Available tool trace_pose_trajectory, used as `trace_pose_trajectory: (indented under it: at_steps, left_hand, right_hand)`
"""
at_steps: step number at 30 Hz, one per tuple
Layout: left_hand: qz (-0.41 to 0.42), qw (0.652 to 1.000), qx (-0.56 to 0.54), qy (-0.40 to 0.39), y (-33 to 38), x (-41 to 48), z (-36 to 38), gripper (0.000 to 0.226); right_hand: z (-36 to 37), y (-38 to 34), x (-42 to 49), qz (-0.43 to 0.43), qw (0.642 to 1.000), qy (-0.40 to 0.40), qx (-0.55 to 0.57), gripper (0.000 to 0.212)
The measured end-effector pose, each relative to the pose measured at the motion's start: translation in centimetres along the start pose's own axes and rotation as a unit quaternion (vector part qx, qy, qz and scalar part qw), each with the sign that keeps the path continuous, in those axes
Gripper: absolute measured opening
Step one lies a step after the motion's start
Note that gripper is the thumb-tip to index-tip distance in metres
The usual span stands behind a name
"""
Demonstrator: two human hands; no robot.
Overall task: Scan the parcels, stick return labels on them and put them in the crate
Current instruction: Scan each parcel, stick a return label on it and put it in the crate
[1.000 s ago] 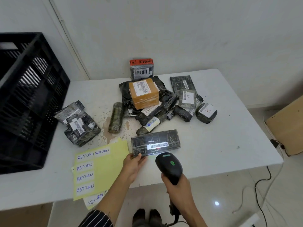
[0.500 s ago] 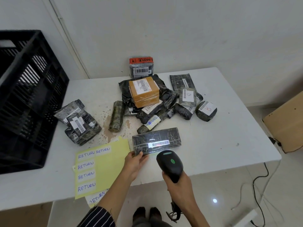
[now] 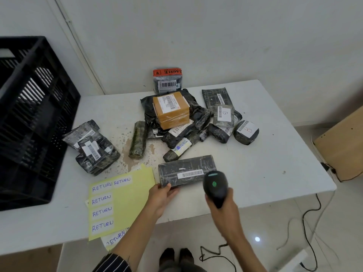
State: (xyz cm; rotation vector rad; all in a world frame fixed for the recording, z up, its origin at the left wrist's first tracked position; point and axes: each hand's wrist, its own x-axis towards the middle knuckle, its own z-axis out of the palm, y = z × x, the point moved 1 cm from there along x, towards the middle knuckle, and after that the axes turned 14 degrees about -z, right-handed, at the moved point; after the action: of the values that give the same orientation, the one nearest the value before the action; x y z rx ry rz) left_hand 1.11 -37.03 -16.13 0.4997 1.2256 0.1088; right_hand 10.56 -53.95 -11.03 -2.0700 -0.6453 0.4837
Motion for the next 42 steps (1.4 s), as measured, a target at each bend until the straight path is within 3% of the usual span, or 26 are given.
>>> trace_pose_trajectory:
  at_steps: [3,8,12,14,16,19,21,23,26,28,31,33,37,42]
  left_hand:
    - [-0.013,1.000,0.027,0.007,-0.3,-0.3,-0.3,0.031]
    - [-0.005,0.992,0.103,0.069,-1.2,-0.6,-0.5,0.033]
    - [0.010,0.978,0.181,0.101,-0.7,-1.5,-0.5,0.046]
    - [0.026,0.969,0.217,0.110,0.1,-2.7,-0.8,0.041]
    - [0.080,0.945,0.286,0.138,1.0,-3.5,-1.9,0.029]
    - [0.204,0.860,0.420,0.204,2.5,-4.1,-5.3,0.023]
    - [0.257,0.793,0.494,0.247,3.3,-3.9,-8.3,0.034]
    - [0.257,0.720,0.579,0.284,3.8,-3.5,-11.0,0.053]
    - [0.183,0.648,0.679,0.293,3.5,-2.5,-14.0,0.077]
    - [0.169,0.637,0.693,0.292,2.9,-2.2,-14.6,0.086]
    - [0.214,0.600,0.704,0.314,1.7,-1.2,-15.1,0.098]
    - [0.208,0.611,0.694,0.318,1.1,-1.0,-15.1,0.093]
    - [0.252,0.593,0.691,0.328,0.5,-1.6,-14.8,0.093]
    - [0.260,0.599,0.676,0.342,0.7,-1.8,-14.6,0.095]
  right_hand:
    - [-1.2,3.0,4.0,-0.007,0.992,0.011,-0.126,0.038]
    - [-2.7,5.1,9.5,0.008,0.941,0.018,-0.338,0.053]
    - [-1.9,6.3,11.0,-0.024,0.924,0.007,-0.381,0.052]
    - [-1.6,6.1,10.9,-0.022,0.924,-0.008,-0.383,0.052]
    - [-1.3,6.0,10.5,-0.007,0.921,-0.007,-0.390,0.054]
    - [0.0,4.8,9.4,0.005,0.897,0.031,-0.441,0.060]
    - [1.8,2.5,8.4,-0.066,0.905,0.096,-0.410,0.057]
    - [4.6,-0.6,7.2,-0.162,0.923,0.095,-0.336,0.046]
    - [10.5,-5.1,4.7,-0.262,0.947,-0.076,-0.171,0.017]
    - [14.6,-6.3,3.9,-0.258,0.943,-0.197,-0.076,0.019]
    - [19.5,-6.6,4.2,-0.263,0.931,-0.245,-0.063,0.024]
    - [21.5,-6.6,4.5,-0.267,0.930,-0.239,-0.084,0.024]
    - [23.7,-6.4,4.8,-0.263,0.940,-0.184,-0.112,0.022]
    - [24.7,-6.2,4.7,-0.257,0.948,-0.142,-0.120,0.018]
